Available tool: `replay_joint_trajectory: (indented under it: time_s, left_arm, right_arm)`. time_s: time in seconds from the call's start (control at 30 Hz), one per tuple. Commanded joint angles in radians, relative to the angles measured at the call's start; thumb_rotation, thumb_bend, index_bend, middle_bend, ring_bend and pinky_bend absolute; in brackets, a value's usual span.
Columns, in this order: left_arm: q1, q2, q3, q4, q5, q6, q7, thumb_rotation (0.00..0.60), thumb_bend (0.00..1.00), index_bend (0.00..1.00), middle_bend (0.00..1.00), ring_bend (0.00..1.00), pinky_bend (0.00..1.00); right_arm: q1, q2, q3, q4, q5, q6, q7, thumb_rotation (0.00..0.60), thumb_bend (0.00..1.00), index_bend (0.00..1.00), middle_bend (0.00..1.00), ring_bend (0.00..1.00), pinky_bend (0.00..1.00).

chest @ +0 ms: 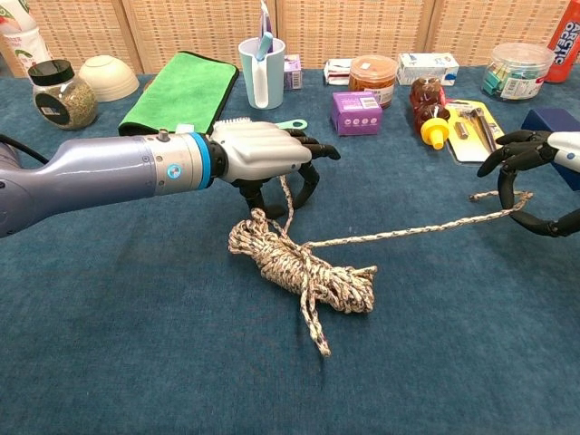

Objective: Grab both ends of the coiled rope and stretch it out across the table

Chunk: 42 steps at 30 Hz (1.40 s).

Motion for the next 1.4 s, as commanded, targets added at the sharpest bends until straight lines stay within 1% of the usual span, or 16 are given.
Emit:
replay_joint_trajectory:
  time_s: [0.03, 0.17, 0.7, 0.93, 1.27, 1.4]
  left_arm:
    - [-0.002, -0.003, 0.0, 0.004, 0.0, 0.004, -0.002, 0.6, 0.38, 0.52, 0.0, 0.0, 0.0]
    - [-0.002, -0.005, 0.003, 0.006, 0.001, 0.009, -0.004, 0.6, 0.38, 0.53, 0.0, 0.0, 0.0]
    - [-0.002, -0.014, 0.006, 0.014, -0.007, 0.014, 0.003, 0.6, 0.37, 0.65, 0.0, 0.0, 0.0]
    - [0.003, -0.014, 0.0, 0.008, -0.017, 0.023, 0.004, 0.6, 0.38, 0.7, 0.0, 0.0, 0.0]
    - [0.013, 0.009, -0.009, -0.022, -0.032, 0.037, 0.005, 0.6, 0.4, 0.75, 0.0, 0.0, 0.0]
    - [0.024, 0.03, -0.011, -0.043, -0.037, 0.052, 0.002, 0.6, 0.4, 0.77, 0.02, 0.0, 0.0]
  right_arm:
    - [0.0, 0.0, 0.0, 0.001, 0.0, -0.001, 0.0, 0.6, 0.51, 0.64, 0.25, 0.03, 0.0]
    - [0.0, 0.001, 0.0, 0.002, 0.001, -0.004, 0.002, 0.6, 0.51, 0.64, 0.25, 0.03, 0.0]
    - [-0.003, 0.002, 0.0, 0.003, 0.0, -0.004, 0.004, 0.6, 0.51, 0.64, 0.25, 0.03, 0.0]
    - [-0.004, 0.004, 0.0, 0.001, 0.0, -0.003, 0.004, 0.6, 0.51, 0.65, 0.26, 0.04, 0.0]
    - [-0.002, 0.014, 0.003, -0.012, -0.004, -0.002, -0.001, 0.6, 0.51, 0.66, 0.27, 0.05, 0.0]
    - [0.0, 0.023, 0.006, -0.02, -0.005, 0.0, -0.006, 0.6, 0.51, 0.66, 0.27, 0.05, 0.0]
